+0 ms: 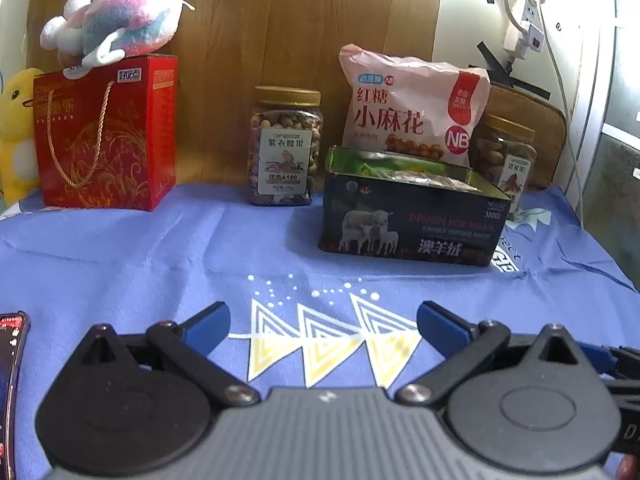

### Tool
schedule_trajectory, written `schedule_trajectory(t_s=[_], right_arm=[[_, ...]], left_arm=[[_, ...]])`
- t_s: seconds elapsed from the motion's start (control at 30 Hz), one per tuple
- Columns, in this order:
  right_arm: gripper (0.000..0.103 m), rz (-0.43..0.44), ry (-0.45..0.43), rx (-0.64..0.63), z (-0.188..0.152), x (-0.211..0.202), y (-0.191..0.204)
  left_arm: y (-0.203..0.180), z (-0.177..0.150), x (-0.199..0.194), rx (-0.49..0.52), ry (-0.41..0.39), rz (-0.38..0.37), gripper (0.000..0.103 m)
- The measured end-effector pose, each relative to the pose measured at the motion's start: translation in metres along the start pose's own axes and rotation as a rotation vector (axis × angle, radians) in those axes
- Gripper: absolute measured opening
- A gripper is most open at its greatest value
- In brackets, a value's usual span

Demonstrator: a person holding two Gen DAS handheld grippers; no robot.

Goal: Organize snacks

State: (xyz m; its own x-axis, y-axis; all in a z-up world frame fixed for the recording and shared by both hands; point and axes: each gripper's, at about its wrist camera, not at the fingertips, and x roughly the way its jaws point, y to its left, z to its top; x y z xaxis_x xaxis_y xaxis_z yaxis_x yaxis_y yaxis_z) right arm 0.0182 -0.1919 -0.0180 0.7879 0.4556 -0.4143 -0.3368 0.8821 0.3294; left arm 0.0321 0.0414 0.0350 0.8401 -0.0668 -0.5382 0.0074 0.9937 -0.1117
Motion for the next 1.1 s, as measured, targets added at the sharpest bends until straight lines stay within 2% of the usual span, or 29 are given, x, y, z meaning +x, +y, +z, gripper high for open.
schedule_trajectory(t_s=[0.07,0.3,0.57,0.67,0.87,1.1], right_arm=[[0.078,-0.001,0.000,-0.001,0.000,0.000,0.000],[0.079,-0.006,0.001,0.005,0.000,0.001,-0.002],[0.079,-0.008,-0.002,0.020,0.000,0.000,-0.008],[0.080,-0.009,-0.005,0.029,-0.001,-0.001,-0.009],[0.080,-0.007,-0.006,0.041,0.000,-0.002,-0.011],[0.080,-0.008,-0.011,0.049,-0.001,-0.004,-0.013]], left_arm=[[-0.001,0.000,0.001,0.009,0.011,0.005,0.103],[-0.016,0.000,0.004,0.106,0.020,0.154,0.103],[-0.031,0.000,-0.002,0.160,-0.018,0.222,0.103],[-0.034,0.002,-0.004,0.169,-0.006,0.208,0.103],[-0.036,0.003,0.000,0.165,0.066,0.141,0.103],[-0.037,0.002,0.003,0.164,0.090,0.131,0.103]])
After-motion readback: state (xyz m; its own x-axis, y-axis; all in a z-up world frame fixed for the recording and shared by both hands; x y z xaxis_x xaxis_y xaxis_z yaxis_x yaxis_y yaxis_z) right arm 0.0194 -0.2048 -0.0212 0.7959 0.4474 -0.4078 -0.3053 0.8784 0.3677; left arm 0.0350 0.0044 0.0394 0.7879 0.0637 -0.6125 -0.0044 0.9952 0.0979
